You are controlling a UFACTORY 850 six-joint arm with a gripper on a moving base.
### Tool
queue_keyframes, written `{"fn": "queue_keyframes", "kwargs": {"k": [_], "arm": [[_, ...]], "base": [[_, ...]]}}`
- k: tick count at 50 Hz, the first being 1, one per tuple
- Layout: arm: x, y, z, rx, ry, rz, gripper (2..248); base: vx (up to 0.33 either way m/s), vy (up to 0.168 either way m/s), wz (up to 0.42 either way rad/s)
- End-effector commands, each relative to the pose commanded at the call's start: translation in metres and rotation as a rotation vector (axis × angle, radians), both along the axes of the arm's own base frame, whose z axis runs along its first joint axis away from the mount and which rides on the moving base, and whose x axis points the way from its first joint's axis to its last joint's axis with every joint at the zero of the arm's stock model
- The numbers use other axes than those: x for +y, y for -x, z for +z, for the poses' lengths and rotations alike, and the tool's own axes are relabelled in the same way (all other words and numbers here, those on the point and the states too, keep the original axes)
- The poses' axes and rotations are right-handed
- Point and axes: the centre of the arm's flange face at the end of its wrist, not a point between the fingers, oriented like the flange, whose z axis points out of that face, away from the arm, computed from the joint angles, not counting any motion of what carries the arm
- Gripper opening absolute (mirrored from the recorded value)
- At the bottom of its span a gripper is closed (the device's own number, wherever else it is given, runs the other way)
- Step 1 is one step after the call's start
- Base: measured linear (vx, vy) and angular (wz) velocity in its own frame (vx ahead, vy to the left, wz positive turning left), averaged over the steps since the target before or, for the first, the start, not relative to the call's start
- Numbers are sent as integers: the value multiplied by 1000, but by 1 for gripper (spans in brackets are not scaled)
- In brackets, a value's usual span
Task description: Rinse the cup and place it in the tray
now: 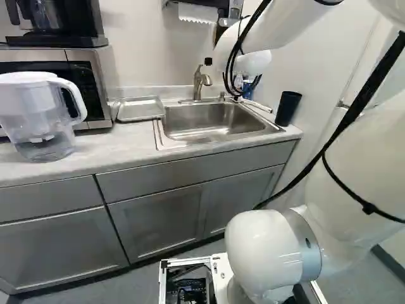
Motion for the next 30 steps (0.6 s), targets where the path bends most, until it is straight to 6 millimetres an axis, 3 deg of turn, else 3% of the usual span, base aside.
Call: {"fn": "queue_keyframes", "kwargs": {"k": [30], "arm": [[0,-41,-1,27,-1,1,247]], "base": [[0,0,0]]}}
